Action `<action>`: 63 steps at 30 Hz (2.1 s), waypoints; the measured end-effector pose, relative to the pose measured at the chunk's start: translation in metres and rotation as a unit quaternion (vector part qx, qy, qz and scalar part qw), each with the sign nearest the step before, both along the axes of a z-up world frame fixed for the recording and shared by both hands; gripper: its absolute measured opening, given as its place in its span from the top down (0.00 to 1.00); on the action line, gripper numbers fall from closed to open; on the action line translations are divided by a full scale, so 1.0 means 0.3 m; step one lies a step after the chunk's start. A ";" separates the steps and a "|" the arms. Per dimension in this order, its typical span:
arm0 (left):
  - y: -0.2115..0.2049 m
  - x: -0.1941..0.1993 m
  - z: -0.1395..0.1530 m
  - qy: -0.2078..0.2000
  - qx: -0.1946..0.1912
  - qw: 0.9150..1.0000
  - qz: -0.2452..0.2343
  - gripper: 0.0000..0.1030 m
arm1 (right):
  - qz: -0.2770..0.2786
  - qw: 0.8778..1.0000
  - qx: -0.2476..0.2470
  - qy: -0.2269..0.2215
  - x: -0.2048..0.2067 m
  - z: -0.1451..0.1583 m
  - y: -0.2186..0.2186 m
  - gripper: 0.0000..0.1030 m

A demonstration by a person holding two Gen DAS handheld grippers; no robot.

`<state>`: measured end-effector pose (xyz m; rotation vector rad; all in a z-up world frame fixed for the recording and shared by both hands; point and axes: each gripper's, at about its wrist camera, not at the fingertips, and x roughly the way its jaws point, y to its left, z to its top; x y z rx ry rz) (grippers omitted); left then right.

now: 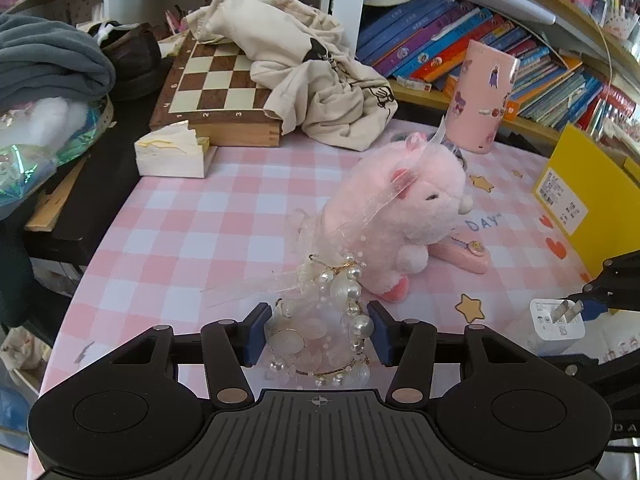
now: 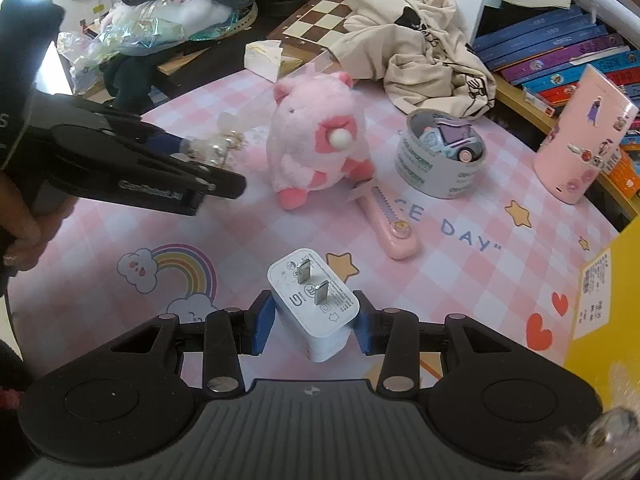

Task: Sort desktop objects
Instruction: 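Close the right tool on the white charger plug while the left tool grasps the pearl accessory, then lift the charger plug with the right tool while the left tool carries the pearl accessory toward the yellow box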

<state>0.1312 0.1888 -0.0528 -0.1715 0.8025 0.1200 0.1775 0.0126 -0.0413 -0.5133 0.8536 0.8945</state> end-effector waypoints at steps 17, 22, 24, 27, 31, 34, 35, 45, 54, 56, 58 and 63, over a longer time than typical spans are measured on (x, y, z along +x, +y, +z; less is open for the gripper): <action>-0.107 -0.113 0.101 -0.029 0.014 0.999 -0.043 0.51 | -0.049 0.999 0.020 0.009 -0.075 0.051 -0.118 0.62; -0.147 -0.135 0.102 -0.022 0.017 0.997 -0.067 0.51 | -0.063 0.998 0.022 0.015 -0.094 0.051 -0.145 0.62; -0.162 -0.140 0.100 -0.020 0.019 0.997 -0.076 0.51 | -0.065 0.997 0.023 0.016 -0.102 0.051 -0.152 0.63; -0.184 -0.143 0.095 -0.014 0.020 0.995 -0.092 0.51 | -0.068 0.997 0.025 0.017 -0.115 0.051 -0.160 0.62; -0.208 -0.144 0.089 -0.010 0.021 0.994 -0.107 0.51 | -0.074 0.997 0.025 0.018 -0.126 0.051 -0.175 0.62; -0.221 -0.141 0.085 -0.008 0.020 0.993 -0.113 0.51 | -0.081 0.996 0.025 0.019 -0.131 0.051 -0.189 0.62; -0.226 -0.140 0.084 -0.007 0.019 0.993 -0.115 0.51 | -0.084 0.996 0.025 0.018 -0.132 0.052 -0.194 0.62; -0.278 -0.132 0.078 -0.006 0.014 0.989 -0.147 0.51 | -0.117 0.993 0.019 0.019 -0.145 0.057 -0.259 0.63; -0.336 -0.126 0.079 -0.003 0.002 0.982 -0.188 0.51 | -0.160 0.987 0.015 0.017 -0.177 0.075 -0.344 0.63; -0.352 -0.122 0.078 -0.002 0.003 0.980 -0.198 0.51 | -0.171 0.985 0.016 0.016 -0.183 0.077 -0.361 0.63; -0.368 -0.116 0.080 -0.004 0.004 0.978 -0.208 0.51 | -0.181 0.983 0.017 0.016 -0.188 0.076 -0.377 0.63; -0.411 -0.104 0.088 -0.008 0.006 0.974 -0.228 0.51 | -0.206 0.978 0.019 0.013 -0.205 0.079 -0.426 0.63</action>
